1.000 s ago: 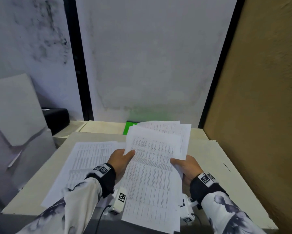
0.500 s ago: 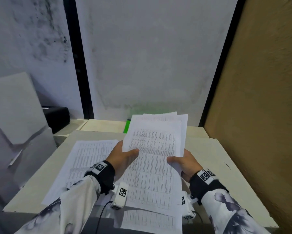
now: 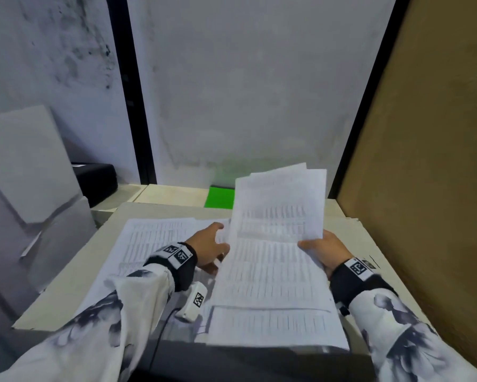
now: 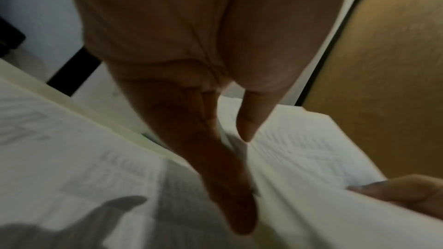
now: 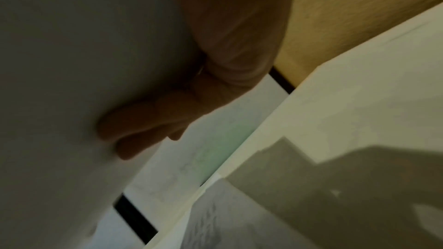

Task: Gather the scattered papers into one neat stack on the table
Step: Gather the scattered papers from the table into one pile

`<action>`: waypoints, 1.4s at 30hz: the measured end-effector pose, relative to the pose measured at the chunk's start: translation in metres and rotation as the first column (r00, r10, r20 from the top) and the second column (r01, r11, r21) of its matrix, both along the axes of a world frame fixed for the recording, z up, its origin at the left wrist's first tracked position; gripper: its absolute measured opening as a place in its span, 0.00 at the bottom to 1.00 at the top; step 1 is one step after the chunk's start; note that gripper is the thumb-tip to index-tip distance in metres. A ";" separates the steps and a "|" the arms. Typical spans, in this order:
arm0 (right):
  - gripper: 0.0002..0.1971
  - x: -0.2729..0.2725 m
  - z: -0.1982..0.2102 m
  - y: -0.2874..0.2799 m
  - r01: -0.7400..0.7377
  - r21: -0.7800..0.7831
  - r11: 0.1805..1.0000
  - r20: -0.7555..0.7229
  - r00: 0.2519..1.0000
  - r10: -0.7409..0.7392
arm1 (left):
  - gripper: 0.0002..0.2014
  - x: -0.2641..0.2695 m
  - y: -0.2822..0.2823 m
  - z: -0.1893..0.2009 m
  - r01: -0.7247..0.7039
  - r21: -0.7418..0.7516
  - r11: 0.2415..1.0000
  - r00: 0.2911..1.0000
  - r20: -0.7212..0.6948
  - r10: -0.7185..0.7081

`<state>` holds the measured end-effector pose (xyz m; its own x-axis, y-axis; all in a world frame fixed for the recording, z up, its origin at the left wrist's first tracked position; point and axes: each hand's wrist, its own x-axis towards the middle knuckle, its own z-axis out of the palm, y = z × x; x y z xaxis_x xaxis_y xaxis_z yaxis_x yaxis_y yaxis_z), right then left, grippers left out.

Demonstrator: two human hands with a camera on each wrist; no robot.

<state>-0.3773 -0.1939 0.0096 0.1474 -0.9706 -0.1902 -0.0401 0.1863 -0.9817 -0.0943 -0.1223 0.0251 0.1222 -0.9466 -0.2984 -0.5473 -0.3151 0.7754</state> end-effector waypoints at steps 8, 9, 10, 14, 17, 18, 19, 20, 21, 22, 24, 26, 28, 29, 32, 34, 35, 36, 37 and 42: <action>0.26 -0.102 -0.042 -0.020 0.250 0.152 0.956 -0.208 0.954 -0.216 | 0.51 0.038 0.000 -0.056 -0.062 0.290 0.955 0.726 0.670 -0.156; 0.29 -0.110 -0.051 -0.023 0.256 0.161 0.953 -0.216 0.951 -0.219 | 0.56 0.035 0.000 -0.061 -0.079 0.298 0.951 0.719 0.678 -0.153; 0.30 -0.116 -0.058 -0.024 0.261 0.169 0.951 -0.219 0.950 -0.222 | 0.62 0.030 0.001 -0.063 -0.096 0.303 0.948 0.713 0.685 -0.147; 0.29 -0.122 -0.069 -0.013 0.239 0.206 0.949 -0.285 0.942 -0.176 | 0.73 0.017 0.004 -0.069 -0.127 0.277 0.952 0.699 0.706 -0.112; 0.26 -0.116 -0.075 -0.003 0.190 0.252 0.949 -0.295 0.949 -0.112 | 0.73 0.014 -0.004 -0.062 -0.147 0.280 0.949 0.729 0.679 -0.087; 0.24 -0.113 -0.077 0.000 0.169 0.259 0.951 -0.297 0.951 -0.088 | 0.72 0.015 -0.009 -0.060 -0.169 0.284 0.944 0.775 0.630 -0.051; 0.23 -0.109 -0.079 0.002 0.155 0.260 0.953 -0.300 0.951 -0.073 | 0.71 0.017 -0.013 -0.059 -0.191 0.285 0.939 0.828 0.561 -0.003; 0.24 -0.106 -0.080 0.003 0.147 0.252 0.957 -0.322 0.945 -0.060 | 0.66 0.017 -0.012 -0.056 -0.225 0.264 0.938 0.865 0.497 0.068; 0.24 -0.103 -0.081 0.004 0.136 0.253 0.958 -0.320 0.946 -0.050 | 0.56 0.021 -0.015 -0.060 -0.253 0.228 0.940 0.894 0.426 0.137; 0.24 -0.101 -0.081 0.004 0.125 0.264 0.956 -0.301 0.953 -0.041 | 0.43 0.024 -0.016 -0.061 -0.285 0.184 0.941 0.917 0.340 0.211; 0.24 -0.098 -0.080 0.004 0.108 0.283 0.953 -0.282 0.959 -0.025 | 0.27 0.024 -0.017 -0.062 -0.300 0.156 0.941 0.947 0.167 0.274; 0.25 -0.096 -0.077 0.005 0.079 0.290 0.954 -0.263 0.965 0.000 | 0.30 0.019 -0.017 -0.061 -0.280 0.165 0.946 0.959 0.095 0.268; 0.25 -0.093 -0.077 0.004 0.066 0.299 0.952 -0.243 0.970 0.009 | 0.44 0.011 -0.019 -0.061 -0.279 0.156 0.948 0.959 0.093 0.267; 0.25 -0.092 -0.077 0.004 0.055 0.305 0.951 -0.246 0.969 0.023 | 0.49 0.004 -0.017 -0.060 -0.256 0.158 0.954 0.966 0.066 0.249; 0.23 -0.088 -0.073 0.008 0.027 0.309 0.951 -0.232 0.971 0.048 | 0.46 -0.007 -0.011 -0.050 -0.177 0.092 0.980 0.984 0.005 0.177; 0.21 -0.087 -0.068 0.011 0.021 0.310 0.950 -0.191 0.981 0.040 | 0.37 0.001 -0.010 -0.029 -0.162 -0.004 0.987 0.986 -0.026 0.162; 0.21 -0.087 -0.066 0.013 0.024 0.311 0.950 -0.170 0.985 0.030 | 0.34 0.008 -0.009 -0.016 -0.143 -0.075 0.987 0.990 0.008 0.144; 0.22 -0.086 -0.063 0.016 0.028 0.315 0.949 -0.155 0.988 0.023 | 0.33 0.018 -0.008 0.001 -0.125 -0.141 0.982 0.989 0.065 0.135; 0.22 -0.086 -0.063 0.016 0.039 0.314 0.949 -0.144 0.990 0.007 | 0.33 0.030 -0.008 0.017 -0.113 -0.196 0.974 0.984 0.116 0.137; 0.24 -0.076 -0.066 0.017 0.125 0.306 0.944 -0.145 0.986 -0.084 | 0.31 0.080 -0.007 0.094 -0.215 -0.396 0.893 0.969 -0.203 0.143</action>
<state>-0.4534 -0.1769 -0.0566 0.0023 -0.8677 -0.4971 -0.1258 0.4929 -0.8609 -0.0146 -0.1290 0.1186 0.2846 -0.9551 0.0825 -0.3656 -0.0286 0.9303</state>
